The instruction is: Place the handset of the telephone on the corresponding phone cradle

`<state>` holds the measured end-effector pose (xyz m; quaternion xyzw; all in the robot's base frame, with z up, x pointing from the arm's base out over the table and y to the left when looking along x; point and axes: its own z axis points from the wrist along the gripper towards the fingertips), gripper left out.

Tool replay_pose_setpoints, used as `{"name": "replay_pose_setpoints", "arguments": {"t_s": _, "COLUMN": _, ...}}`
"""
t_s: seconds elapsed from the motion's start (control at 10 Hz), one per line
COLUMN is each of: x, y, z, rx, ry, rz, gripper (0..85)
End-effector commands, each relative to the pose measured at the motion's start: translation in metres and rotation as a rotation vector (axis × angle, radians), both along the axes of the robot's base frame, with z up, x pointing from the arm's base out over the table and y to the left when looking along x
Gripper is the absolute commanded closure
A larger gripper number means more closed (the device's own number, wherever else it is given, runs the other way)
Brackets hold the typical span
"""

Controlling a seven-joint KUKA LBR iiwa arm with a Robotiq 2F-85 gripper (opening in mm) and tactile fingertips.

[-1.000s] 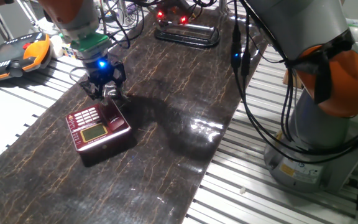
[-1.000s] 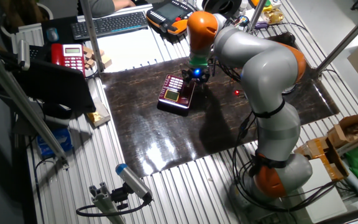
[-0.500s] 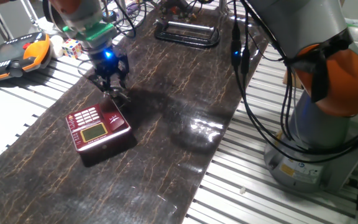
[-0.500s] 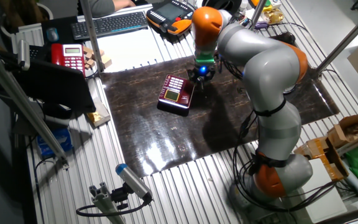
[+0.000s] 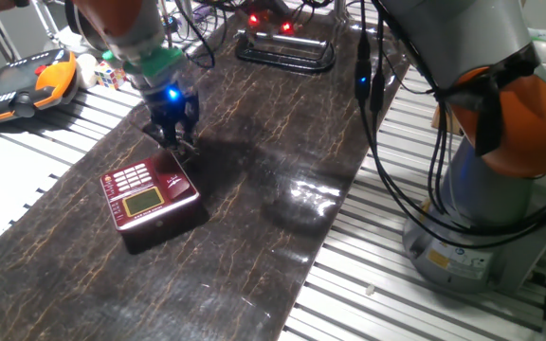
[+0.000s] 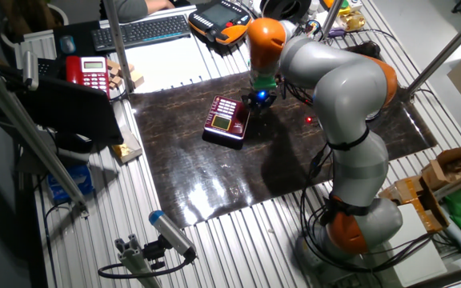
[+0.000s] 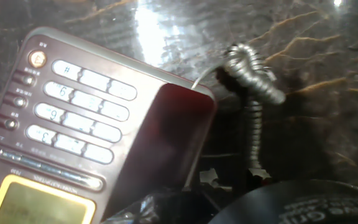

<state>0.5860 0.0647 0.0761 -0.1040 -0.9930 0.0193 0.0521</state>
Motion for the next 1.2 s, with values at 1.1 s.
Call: {"name": "replay_pose_setpoints", "arguments": {"t_s": 1.1, "x": -0.0202, "y": -0.040, "z": 0.074, "rx": 0.044, "ry": -0.011, "rz": 0.210, "gripper": 83.0}}
